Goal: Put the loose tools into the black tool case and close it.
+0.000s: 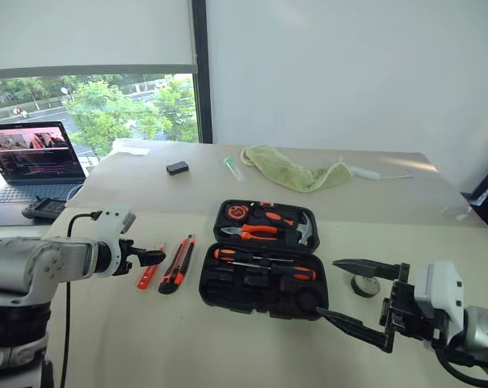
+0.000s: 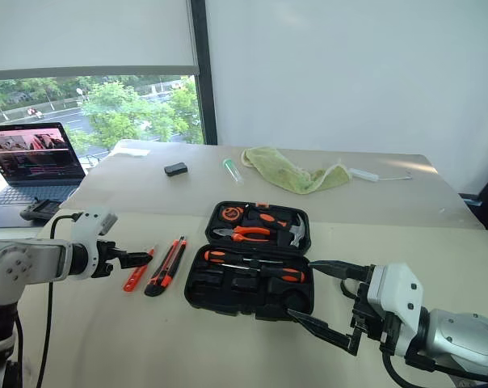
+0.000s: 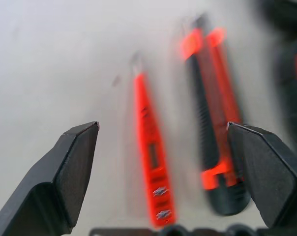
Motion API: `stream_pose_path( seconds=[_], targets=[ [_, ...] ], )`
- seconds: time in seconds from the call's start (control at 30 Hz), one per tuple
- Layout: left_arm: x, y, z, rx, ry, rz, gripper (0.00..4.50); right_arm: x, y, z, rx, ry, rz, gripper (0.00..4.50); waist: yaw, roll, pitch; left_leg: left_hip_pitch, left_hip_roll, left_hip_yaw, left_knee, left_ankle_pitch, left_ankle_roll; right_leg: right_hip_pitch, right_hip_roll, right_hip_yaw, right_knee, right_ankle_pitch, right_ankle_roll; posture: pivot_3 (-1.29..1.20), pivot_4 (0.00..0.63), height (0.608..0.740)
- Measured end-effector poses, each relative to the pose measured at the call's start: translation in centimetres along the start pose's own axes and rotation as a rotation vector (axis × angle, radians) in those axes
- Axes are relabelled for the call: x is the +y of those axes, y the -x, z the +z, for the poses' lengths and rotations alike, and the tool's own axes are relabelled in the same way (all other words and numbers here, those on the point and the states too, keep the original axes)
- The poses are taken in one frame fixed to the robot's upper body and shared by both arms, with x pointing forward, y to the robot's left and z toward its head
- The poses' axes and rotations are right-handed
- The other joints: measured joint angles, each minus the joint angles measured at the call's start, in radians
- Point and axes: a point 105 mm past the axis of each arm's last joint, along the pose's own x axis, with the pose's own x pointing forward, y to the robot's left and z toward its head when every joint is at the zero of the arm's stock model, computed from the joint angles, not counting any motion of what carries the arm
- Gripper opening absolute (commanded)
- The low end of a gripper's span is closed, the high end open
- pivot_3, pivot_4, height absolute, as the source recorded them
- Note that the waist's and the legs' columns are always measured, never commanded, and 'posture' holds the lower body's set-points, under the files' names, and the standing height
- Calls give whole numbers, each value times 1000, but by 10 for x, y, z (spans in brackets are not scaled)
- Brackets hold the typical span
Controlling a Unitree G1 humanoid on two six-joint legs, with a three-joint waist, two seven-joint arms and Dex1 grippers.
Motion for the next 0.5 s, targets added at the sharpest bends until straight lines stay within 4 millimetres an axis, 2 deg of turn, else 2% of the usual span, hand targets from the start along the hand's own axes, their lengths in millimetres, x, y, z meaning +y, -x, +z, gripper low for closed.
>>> stream_pose_path(
  seconds=[0.13,0.23,0.3,0.4,0.5],
  targets=[
    [4,-10,-12,88,-38,76,4500,3,1,-2,2,-4,9,4476,2,-1,0,-1,0,0,0,0,0,-1,-1,0,0,0,0,0,150,740],
    [5,-13,-13,96,-71,108,3807,4,2,-3,8,-4,16,4500,4,-1,1,0,0,0,0,0,0,0,-4,0,1,0,-1,0,150,740],
    [2,-15,-14,95,-92,106,2975,5,3,-3,8,0,16,4500,3,-1,1,1,0,-1,0,0,0,0,-5,0,1,0,-1,0,150,740],
    [-2,-18,-18,78,-124,105,2111,6,3,-5,20,-3,12,4500,2,0,0,4,2,-1,-1,0,-1,1,-12,2,2,0,-3,0,150,740],
    [-6,-20,-20,43,-156,86,978,6,4,-6,24,-6,11,4500,2,2,-1,6,2,-1,-2,0,-2,2,-13,1,3,-1,-4,0,150,740]
  ],
)
